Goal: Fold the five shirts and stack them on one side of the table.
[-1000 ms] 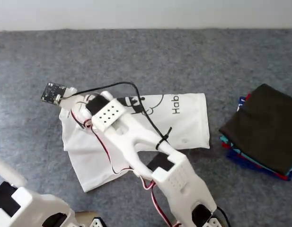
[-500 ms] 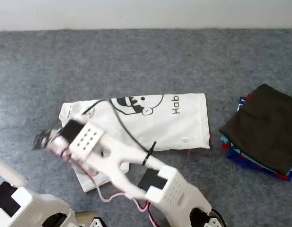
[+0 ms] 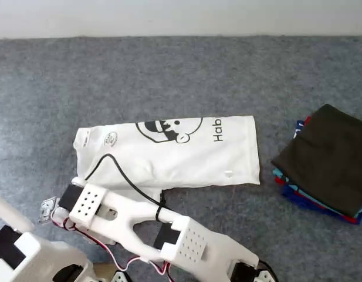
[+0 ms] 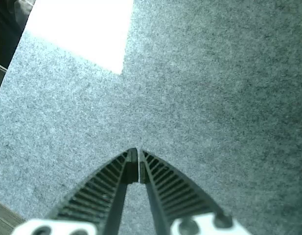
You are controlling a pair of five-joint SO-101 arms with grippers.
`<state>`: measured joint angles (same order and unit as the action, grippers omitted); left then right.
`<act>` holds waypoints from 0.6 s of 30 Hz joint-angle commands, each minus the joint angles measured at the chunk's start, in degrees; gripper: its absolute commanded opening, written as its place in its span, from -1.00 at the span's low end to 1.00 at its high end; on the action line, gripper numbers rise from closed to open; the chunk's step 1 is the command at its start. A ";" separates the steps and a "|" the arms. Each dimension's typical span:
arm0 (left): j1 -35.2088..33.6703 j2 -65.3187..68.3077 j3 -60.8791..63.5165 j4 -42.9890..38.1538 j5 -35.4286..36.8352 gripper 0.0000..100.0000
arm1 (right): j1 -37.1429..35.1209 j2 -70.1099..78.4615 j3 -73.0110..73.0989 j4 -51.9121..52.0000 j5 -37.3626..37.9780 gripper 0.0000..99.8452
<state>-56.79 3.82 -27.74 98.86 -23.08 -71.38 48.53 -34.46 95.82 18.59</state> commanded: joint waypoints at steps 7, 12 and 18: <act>-0.26 -3.08 -2.33 0.26 -0.44 -0.97 | 4.00 0.66 -1.93 -5.58 -0.35 -0.99; 0.00 -2.81 -2.33 0.26 -0.44 -0.97 | 7.34 -0.13 -2.46 -4.97 -0.35 -0.98; 0.09 -2.64 -2.33 0.00 -0.44 -0.97 | 10.42 -5.93 -7.74 -4.26 -0.35 -0.98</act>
<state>-56.79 3.82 -27.74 98.86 -23.08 -62.86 48.09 -37.89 91.87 18.77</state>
